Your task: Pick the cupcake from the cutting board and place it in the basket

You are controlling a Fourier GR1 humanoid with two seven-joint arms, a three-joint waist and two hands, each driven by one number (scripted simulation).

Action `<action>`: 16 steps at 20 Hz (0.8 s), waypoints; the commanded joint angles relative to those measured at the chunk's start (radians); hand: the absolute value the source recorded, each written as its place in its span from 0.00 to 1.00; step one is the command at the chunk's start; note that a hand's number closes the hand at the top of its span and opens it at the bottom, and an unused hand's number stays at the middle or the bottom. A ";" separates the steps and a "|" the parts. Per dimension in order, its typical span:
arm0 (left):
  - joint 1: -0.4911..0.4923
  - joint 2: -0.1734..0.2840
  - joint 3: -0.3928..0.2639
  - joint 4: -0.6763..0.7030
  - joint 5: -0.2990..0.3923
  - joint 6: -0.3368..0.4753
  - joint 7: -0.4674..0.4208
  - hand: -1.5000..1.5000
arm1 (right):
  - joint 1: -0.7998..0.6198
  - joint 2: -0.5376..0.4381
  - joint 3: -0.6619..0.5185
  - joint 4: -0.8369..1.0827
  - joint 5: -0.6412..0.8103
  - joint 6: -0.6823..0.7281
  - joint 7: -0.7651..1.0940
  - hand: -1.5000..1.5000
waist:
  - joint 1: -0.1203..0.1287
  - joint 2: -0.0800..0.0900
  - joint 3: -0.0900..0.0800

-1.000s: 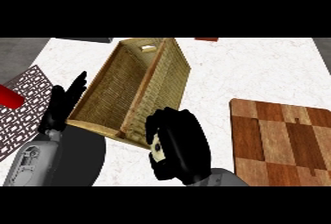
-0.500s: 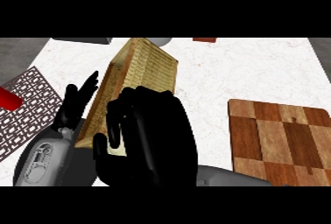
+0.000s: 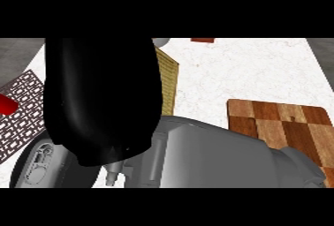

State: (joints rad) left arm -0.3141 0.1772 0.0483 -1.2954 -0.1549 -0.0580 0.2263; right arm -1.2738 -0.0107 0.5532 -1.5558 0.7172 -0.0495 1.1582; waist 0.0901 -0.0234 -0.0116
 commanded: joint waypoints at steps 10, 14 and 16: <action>0.053 0.024 0.044 -0.007 0.016 0.011 -0.041 0.50 | -0.400 0.001 -0.162 0.509 -0.072 0.311 0.170 1.00 | -0.060 0.016 0.007; 0.059 0.017 0.048 -0.018 0.026 0.010 -0.028 0.50 | -0.429 -0.017 -0.210 0.537 -0.086 0.337 0.139 1.00 | -0.082 0.015 0.010; 0.081 0.012 0.040 -0.009 0.008 0.022 -0.059 0.50 | -0.430 -0.024 -0.228 0.557 -0.095 0.348 0.077 1.00 | -0.084 0.019 0.010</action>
State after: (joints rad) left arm -0.2599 0.1871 0.0833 -1.3182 -0.1431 -0.0381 0.2027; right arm -1.6623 -0.0330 0.3638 -1.0347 0.6415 0.1833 1.1264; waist 0.0196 -0.0075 -0.0027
